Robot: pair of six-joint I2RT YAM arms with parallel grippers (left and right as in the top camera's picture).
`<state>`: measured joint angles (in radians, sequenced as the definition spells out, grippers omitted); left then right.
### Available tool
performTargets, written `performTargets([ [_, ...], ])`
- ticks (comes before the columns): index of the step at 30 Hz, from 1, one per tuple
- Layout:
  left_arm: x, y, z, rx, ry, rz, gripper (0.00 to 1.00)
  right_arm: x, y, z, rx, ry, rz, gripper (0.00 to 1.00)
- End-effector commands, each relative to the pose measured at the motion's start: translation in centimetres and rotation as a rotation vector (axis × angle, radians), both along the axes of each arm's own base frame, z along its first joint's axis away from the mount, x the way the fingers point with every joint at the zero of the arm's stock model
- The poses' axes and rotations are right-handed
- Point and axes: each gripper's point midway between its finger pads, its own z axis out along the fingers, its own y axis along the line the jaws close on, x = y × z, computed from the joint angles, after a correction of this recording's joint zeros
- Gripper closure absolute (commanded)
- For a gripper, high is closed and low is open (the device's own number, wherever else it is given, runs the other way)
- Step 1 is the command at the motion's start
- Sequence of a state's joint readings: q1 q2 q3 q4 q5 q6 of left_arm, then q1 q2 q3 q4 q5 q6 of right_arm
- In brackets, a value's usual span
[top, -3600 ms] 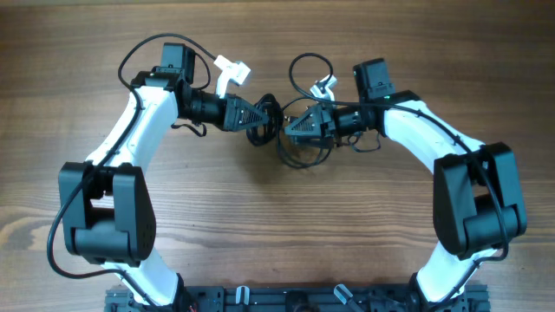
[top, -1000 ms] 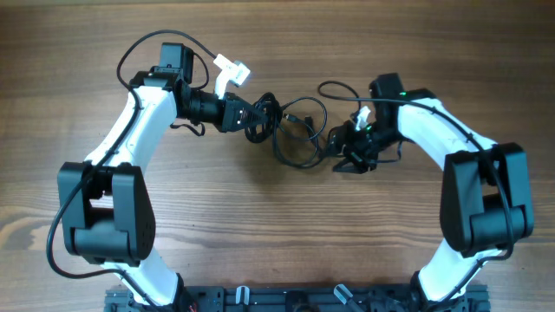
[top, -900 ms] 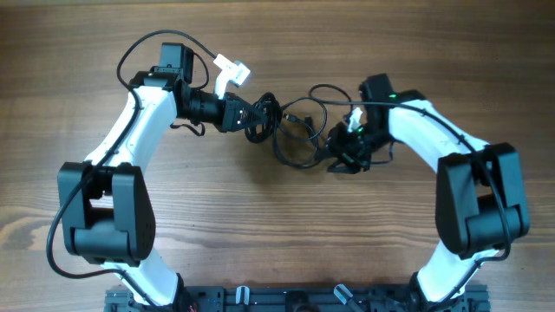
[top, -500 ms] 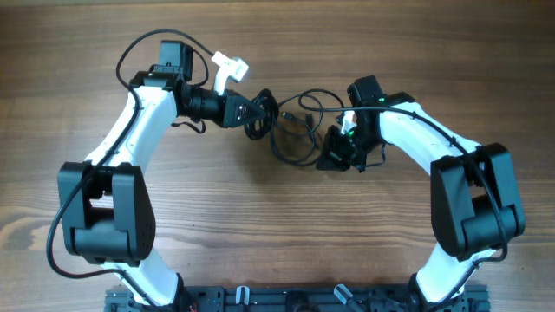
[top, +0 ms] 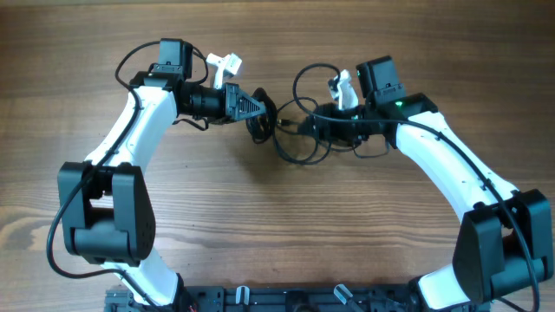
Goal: Untangle cables
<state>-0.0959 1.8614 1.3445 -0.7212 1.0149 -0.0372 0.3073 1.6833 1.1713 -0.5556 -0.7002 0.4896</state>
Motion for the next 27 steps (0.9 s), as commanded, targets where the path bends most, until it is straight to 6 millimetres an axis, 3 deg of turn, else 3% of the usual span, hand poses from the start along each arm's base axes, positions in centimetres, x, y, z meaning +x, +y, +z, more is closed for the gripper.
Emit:
performTargets([
  [1,0.0,0.1,0.1,-0.026,0.078,0.041,0.96,-0.5,2.1,1.2,0.083,0.067,-0.029,0.52],
  [8,0.2,0.1,0.1,-0.026,0.062,0.039,0.96,-2.2,5.6,0.5,0.022,0.099,-0.054,0.52],
  [12,0.2,0.1,0.1,-0.02,-0.009,-0.002,0.96,-1.8,6.8,0.7,0.022,0.096,-0.113,0.55],
  [19,0.0,0.1,0.1,0.0,-0.182,-0.107,0.96,-0.4,7.1,0.8,0.033,0.082,-0.189,0.55],
  [27,-1.2,-0.5,1.1,-0.076,-0.223,-0.173,0.96,-1.2,6.6,-1.9,-0.025,0.157,-0.187,0.57],
])
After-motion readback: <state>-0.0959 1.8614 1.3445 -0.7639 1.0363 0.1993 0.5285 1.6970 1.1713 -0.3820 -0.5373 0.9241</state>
